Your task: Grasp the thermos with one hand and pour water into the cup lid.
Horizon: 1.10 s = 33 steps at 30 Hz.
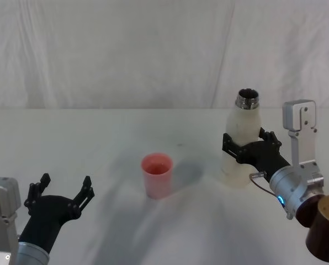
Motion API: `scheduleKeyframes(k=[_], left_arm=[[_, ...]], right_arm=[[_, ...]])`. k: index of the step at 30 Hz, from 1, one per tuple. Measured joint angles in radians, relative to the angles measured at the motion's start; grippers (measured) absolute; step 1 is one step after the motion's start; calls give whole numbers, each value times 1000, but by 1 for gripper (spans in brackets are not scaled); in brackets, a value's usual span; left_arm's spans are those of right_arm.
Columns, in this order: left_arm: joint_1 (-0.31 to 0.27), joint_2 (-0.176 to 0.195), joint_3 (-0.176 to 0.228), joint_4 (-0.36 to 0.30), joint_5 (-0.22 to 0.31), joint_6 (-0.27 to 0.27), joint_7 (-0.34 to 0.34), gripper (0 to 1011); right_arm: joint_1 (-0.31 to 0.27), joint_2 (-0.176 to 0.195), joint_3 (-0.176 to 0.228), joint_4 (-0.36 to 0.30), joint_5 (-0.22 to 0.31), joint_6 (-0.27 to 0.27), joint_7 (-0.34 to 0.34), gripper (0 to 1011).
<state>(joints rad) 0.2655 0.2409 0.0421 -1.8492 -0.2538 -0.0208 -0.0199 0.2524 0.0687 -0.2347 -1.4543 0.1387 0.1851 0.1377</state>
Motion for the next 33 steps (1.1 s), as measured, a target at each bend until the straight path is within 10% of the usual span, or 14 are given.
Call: scheduleKeyframes(k=[33], left_arm=[[0,0,0,0,0,0,0,1001]], right_arm=[[15,-31,12,33,0,-19,-23,955]])
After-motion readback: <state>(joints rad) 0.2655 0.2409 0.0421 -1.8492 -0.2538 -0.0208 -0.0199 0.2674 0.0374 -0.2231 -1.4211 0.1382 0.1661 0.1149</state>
